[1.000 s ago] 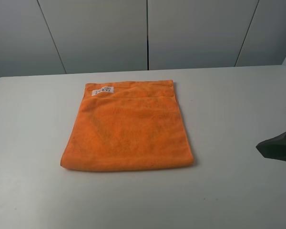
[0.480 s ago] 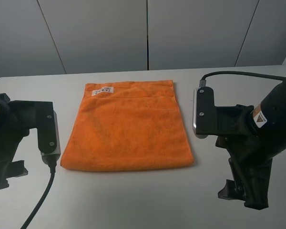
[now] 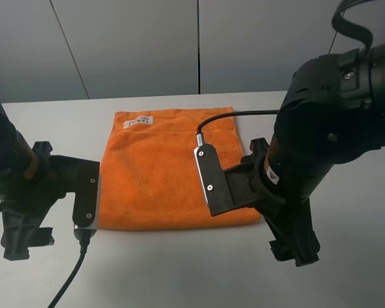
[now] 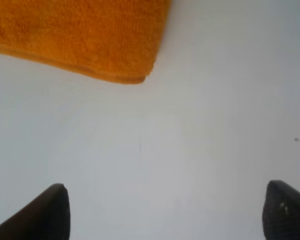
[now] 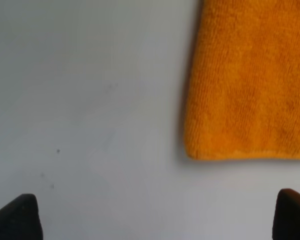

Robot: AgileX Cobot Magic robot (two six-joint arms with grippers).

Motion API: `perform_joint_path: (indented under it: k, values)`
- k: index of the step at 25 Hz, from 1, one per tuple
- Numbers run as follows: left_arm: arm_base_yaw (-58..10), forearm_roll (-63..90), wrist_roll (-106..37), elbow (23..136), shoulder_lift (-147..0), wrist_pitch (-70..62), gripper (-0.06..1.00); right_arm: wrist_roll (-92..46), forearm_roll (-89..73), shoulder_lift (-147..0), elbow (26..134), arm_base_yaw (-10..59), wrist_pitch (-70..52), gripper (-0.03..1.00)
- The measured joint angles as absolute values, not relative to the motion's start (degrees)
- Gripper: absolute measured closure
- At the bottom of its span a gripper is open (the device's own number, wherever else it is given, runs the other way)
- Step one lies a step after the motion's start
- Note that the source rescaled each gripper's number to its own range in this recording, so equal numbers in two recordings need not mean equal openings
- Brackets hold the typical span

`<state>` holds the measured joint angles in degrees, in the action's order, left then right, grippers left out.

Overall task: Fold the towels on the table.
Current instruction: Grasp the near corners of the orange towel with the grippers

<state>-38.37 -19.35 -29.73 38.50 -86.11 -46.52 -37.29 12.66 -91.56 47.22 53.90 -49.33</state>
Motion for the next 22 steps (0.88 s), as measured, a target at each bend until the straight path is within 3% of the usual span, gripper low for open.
perform_joint_path:
  k: [6,13,22]
  values:
    - [-37.84,-19.26,-31.68,38.50,-88.38,-40.29,-0.06,-40.44,10.59,-96.88,52.32,53.42,-49.44,-0.03]
    - [-32.75,-16.87,-35.15,38.59,-90.39,-34.97,-0.06,-46.05,3.52,-100.08,52.41,44.67,-46.38,-0.03]
    - [-30.43,-1.84,-52.44,38.59,-92.05,-29.47,-0.06,-57.56,-11.58,-100.08,52.41,40.54,-43.52,-0.03]
